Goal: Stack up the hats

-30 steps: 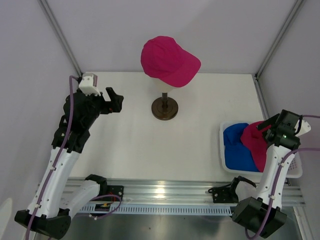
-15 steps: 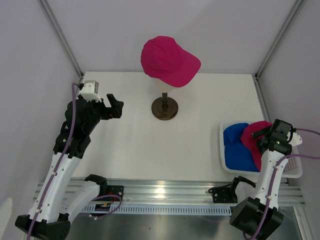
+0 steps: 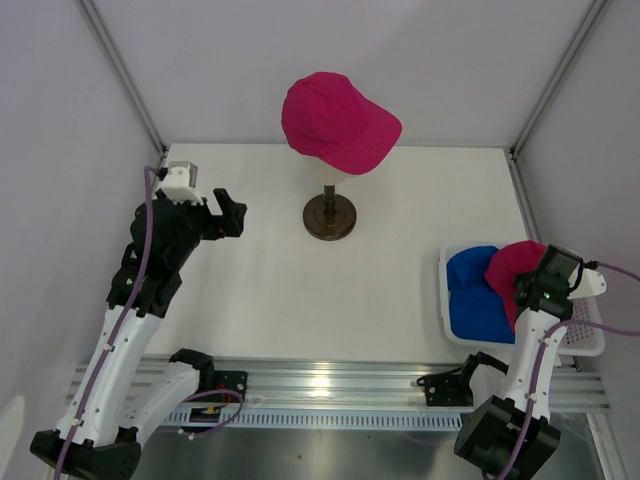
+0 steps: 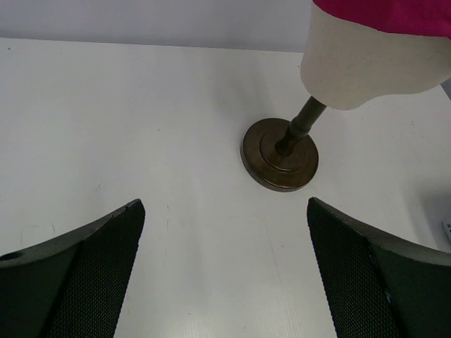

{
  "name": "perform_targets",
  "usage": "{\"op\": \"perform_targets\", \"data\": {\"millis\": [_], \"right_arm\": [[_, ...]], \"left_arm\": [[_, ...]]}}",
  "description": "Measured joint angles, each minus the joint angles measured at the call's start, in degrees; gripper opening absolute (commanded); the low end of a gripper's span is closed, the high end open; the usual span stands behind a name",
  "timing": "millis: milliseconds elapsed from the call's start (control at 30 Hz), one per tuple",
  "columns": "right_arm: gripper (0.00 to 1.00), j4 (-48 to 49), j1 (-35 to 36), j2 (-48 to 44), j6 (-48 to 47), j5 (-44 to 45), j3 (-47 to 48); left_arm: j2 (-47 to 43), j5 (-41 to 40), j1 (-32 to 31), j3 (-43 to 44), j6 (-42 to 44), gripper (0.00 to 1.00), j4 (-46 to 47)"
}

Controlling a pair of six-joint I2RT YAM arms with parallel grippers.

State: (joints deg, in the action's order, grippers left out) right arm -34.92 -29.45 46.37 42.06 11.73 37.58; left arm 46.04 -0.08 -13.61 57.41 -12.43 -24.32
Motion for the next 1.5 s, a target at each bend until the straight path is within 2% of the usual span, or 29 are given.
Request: {"op": "perform_targets", "data": {"millis": [100, 367, 500, 633, 833, 1067, 1333, 1500], "right_arm": [[0.0, 2.1, 0.0, 0.2, -0.7, 0.3, -0.3], [0.0, 2.4, 0.0, -0.6, -6.2, -2.7, 2.8], [0.0, 2.2, 0.7, -0.4, -11.2, -9.8, 11.1], [0.0, 1.9, 5.0, 2.9, -19.5, -20.0, 23.7], [0.0, 3.6, 14.3, 6.3, -28.6, -29.6, 33.2], [0.0, 13.7, 21.4, 14.8, -29.7, -39.1, 40.6], [0.0, 20.9, 23.2, 27.5, -27.6, -37.6, 56.1], [0.0, 25.4, 23.4, 31.2, -24.8, -36.5, 63.6]], "left_arm": [[-0.2, 0.0, 0.0, 0.0, 0.0, 1.0, 0.0], [-0.7, 0.2, 0.4, -0.3, 0.0, 1.0, 0.4], [-0.7, 0.8, 0.5, -0.3, 0.0, 0.99, 0.7], [-0.5, 1.9, 0.6, 0.4, 0.0, 1.0, 0.1], [2.6, 3.5, 0.6, 12.0, -2.1, 0.99, -2.8], [9.0, 12.3, 0.7, 25.4, -8.8, 1.0, 0.1], [22.4, 24.8, 0.8, 35.1, -16.2, 0.94, 3.1], [28.0, 27.4, 0.7, 40.0, -18.7, 0.88, 1.8]]}}
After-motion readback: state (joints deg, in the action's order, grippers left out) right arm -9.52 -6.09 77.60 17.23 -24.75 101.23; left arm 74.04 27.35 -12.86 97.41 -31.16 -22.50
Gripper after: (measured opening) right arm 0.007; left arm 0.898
